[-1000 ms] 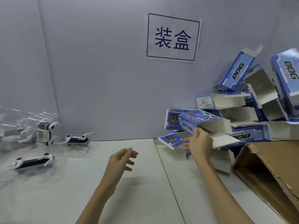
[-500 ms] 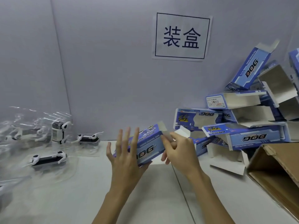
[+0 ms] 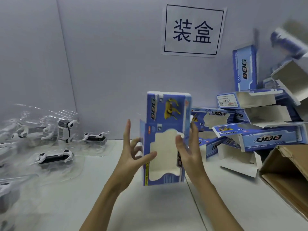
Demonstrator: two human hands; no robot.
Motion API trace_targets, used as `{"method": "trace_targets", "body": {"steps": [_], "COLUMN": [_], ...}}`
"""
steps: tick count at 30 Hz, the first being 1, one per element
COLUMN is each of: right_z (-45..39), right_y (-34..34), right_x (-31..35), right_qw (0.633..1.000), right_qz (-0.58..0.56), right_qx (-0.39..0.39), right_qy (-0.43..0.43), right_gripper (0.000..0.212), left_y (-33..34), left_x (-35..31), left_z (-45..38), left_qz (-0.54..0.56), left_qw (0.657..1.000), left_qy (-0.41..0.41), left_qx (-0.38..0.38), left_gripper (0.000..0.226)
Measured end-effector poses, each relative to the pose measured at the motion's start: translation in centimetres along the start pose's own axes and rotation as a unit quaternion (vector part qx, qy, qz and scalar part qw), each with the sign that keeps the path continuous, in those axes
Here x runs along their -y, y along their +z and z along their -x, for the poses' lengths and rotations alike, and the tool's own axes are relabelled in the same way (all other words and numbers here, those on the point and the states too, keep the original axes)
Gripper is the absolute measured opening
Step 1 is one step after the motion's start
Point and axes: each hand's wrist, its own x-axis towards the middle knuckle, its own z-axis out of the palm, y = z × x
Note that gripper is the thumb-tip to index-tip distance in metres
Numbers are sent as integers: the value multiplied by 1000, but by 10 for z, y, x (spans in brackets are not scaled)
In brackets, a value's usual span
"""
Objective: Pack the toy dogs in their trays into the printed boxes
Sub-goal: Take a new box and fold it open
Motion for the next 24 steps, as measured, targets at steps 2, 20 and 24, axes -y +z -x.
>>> {"method": "trace_targets", "body": {"steps": [2,20,24], "right_z": [2,11,12], "right_y": [2,5,8], "right_x": [3,-8,-9], "right_qw": [1000,983,984], "right_qz": [-6,69,109], "right_qx": [29,134,112], "right_qy": [0,102,83], "right_gripper": [59,82,49], "left_y": [0,13,18], "left_x": [-2,-1,-5], "left_z": [3,8,10], "left_qz": [-11,-133,-134], "left_qw": [999,990,989], "left_qy": [-14,45,52], "left_qx": [37,-6,-29], "left_gripper": [116,63,64]}}
